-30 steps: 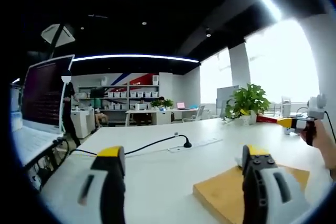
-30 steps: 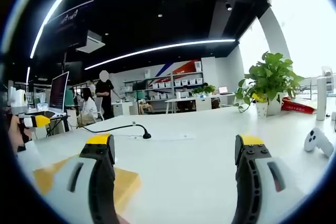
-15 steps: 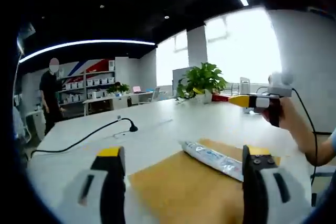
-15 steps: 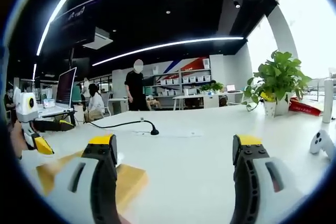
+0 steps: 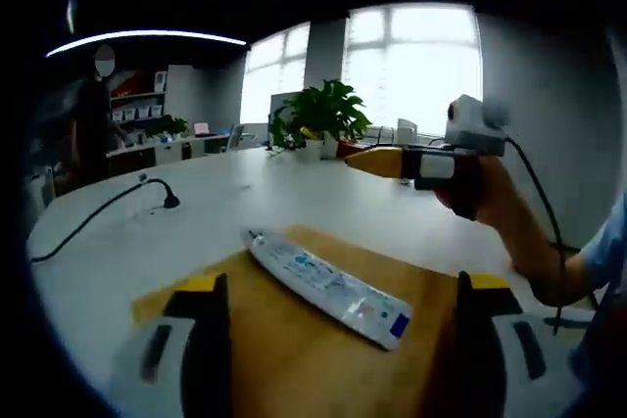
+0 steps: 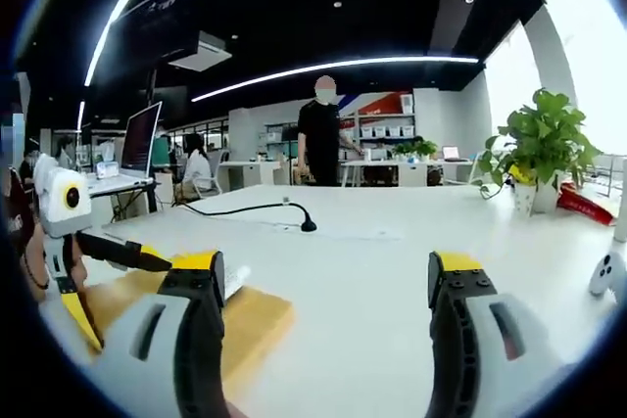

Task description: Pick up the toothpaste unscrew the cap squeeze it onto the small board screw the cap back on and return it to the table

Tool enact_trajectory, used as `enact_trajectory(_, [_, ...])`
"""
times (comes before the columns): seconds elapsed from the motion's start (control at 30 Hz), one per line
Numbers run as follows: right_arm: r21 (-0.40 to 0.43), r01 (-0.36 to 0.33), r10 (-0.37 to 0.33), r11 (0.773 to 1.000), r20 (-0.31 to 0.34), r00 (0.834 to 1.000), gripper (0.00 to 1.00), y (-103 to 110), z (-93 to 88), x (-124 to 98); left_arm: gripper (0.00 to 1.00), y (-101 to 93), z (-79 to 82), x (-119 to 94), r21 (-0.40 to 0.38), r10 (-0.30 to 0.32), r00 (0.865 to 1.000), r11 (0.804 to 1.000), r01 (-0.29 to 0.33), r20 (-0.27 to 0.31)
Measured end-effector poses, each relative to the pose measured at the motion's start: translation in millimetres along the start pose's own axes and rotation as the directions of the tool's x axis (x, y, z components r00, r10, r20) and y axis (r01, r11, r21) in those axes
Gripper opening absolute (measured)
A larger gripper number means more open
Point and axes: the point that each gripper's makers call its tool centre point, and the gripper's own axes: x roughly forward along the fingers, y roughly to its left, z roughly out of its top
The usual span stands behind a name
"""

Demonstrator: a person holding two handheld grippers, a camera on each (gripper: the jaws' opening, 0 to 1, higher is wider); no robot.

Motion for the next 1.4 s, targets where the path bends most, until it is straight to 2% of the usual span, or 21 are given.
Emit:
enact_trajectory(0.1, [-0.003, -0.047, 0.046, 0.999, -0.028, 0.999, 0.88, 10, -4.9, 2, 0.98, -5.0, -4.4, 3, 0.004, -0.018, 1.0, 1.0, 0.018, -0.015])
enact_trajectory(0.2, [0.024, -0.185, 0.187, 0.982, -0.072, 0.98, 0.87, 39, -14.4, 6, 0.98, -15.2, -5.6, 4, -0.025, -0.07, 0.997, 0.997, 0.07, -0.011])
enact_trajectory(0.23, [0.028, -0.233, 0.234, 0.972, -0.089, 0.968, 0.83, 49, -18.1, 7, 0.98, -16.6, -4.5, 5, -0.04, -0.079, 0.997, 0.996, 0.079, -0.002])
enact_trajectory(0.33, [0.048, -0.379, 0.382, 0.924, -0.149, 0.912, 0.74, 85, -31.4, 6, 1.0, -18.3, -5.3, 9, -0.053, -0.085, 0.996, 0.995, 0.085, -0.006])
enact_trajectory(0.37, [0.053, -0.415, 0.418, 0.908, -0.166, 0.893, 0.72, 95, -35.3, 5, 0.99, -19.4, -6.5, 10, -0.055, -0.088, 0.996, 0.995, 0.088, -0.011])
enact_trajectory(0.43, [0.066, -0.448, 0.452, 0.892, -0.185, 0.873, 0.69, 107, -40.9, 5, 1.0, -22.0, -7.2, 10, -0.06, -0.097, 0.995, 0.994, 0.096, -0.014])
enact_trajectory(0.47, [0.063, -0.485, 0.487, 0.872, -0.216, 0.847, 0.65, 116, -47.0, 3, 0.99, -23.2, -6.7, 10, -0.063, -0.102, 0.995, 0.993, 0.101, -0.012])
enact_trajectory(0.57, [0.071, -0.513, 0.515, 0.855, -0.232, 0.825, 0.51, 126, -51.7, 1, 0.99, -25.3, -7.4, 11, -0.084, -0.113, 0.993, 0.99, 0.111, -0.015])
enact_trajectory(0.67, [0.104, -0.527, 0.535, 0.843, -0.252, 0.806, 0.48, 132, -58.6, 0, 1.0, -29.4, -9.0, 9, -0.112, -0.132, 0.991, 0.985, 0.129, -0.02])
enact_trajectory(0.8, [0.104, -0.535, 0.542, 0.839, -0.264, 0.798, 0.48, 136, -61.1, -1, 0.99, -28.7, -8.5, 9, -0.109, -0.13, 0.991, 0.986, 0.127, -0.019])
enact_trajectory(0.9, [0.148, -0.54, 0.56, 0.828, -0.26, 0.787, 0.48, 140, -64.7, 1, 0.99, -27.7, -7.5, 8, -0.114, -0.131, 0.991, 0.985, 0.128, -0.016])
enact_trajectory(0.97, [0.167, -0.55, 0.575, 0.818, -0.271, 0.772, 0.48, 144, -69.1, 0, 0.99, -27.6, -7.2, 9, -0.118, -0.131, 0.991, 0.985, 0.128, -0.014])
enact_trajectory(1.07, [0.185, -0.561, 0.591, 0.807, -0.266, 0.762, 0.5, 148, -68.6, -1, 0.99, -27.4, -7.2, 10, -0.118, -0.13, 0.991, 0.985, 0.128, -0.014])
enact_trajectory(1.17, [0.203, -0.554, 0.59, 0.807, -0.254, 0.766, 0.5, 146, -67.7, 1, 1.0, -26.9, -7.3, 11, -0.115, -0.131, 0.991, 0.985, 0.128, -0.016])
enact_trajectory(1.23, [0.279, -0.533, 0.592, 0.799, -0.212, 0.778, 0.48, 145, -63.7, 2, 1.0, -26.0, -6.2, 12, -0.126, -0.133, 0.991, 0.983, 0.131, -0.011])
enact_trajectory(1.3, [0.283, -0.53, 0.59, 0.8, -0.209, 0.78, 0.45, 142, -63.5, 3, 1.0, -25.6, -5.3, 12, -0.137, -0.135, 0.991, 0.982, 0.133, -0.005])
enact_trajectory(1.33, [0.291, -0.523, 0.585, 0.801, -0.198, 0.786, 0.42, 141, -61.9, 4, 1.0, -25.8, -5.3, 12, -0.14, -0.136, 0.991, 0.981, 0.134, -0.004])
enact_trajectory(1.4, [0.297, -0.529, 0.591, 0.795, -0.185, 0.785, 0.39, 143, -59.9, 4, 1.0, -26.2, -5.5, 12, -0.139, -0.136, 0.991, 0.981, 0.134, -0.004])
